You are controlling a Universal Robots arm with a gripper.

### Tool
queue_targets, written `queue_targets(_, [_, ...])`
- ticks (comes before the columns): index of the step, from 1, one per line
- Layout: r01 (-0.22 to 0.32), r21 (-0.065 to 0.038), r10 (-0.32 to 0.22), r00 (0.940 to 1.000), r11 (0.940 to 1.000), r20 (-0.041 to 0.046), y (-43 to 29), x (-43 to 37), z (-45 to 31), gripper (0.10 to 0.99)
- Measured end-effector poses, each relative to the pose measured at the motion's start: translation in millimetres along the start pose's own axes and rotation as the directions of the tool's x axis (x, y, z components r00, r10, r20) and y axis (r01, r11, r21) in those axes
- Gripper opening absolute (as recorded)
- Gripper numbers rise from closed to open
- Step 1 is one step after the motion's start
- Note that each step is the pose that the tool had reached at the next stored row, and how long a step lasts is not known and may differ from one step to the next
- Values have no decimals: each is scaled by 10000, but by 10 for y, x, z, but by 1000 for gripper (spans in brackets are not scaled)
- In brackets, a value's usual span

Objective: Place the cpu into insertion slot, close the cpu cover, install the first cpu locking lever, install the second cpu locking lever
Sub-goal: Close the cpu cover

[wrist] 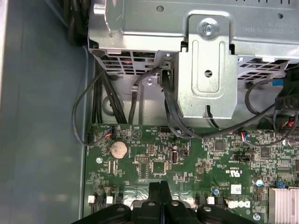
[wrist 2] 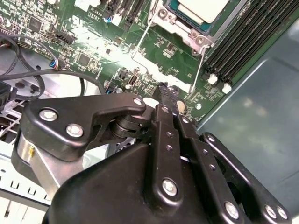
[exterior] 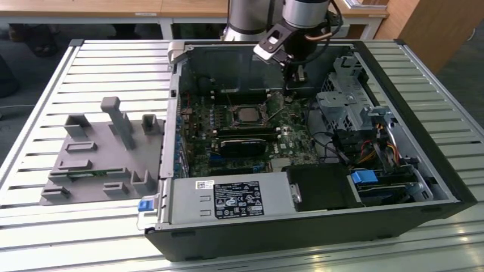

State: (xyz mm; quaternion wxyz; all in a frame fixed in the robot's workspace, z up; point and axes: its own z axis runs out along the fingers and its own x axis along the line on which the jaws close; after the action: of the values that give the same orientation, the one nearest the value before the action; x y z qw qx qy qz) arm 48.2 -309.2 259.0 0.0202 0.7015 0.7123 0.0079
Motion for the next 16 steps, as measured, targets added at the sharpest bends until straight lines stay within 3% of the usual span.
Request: queue_targets(16, [2,115,-2,10000,9999,-3,69,1,85,106])
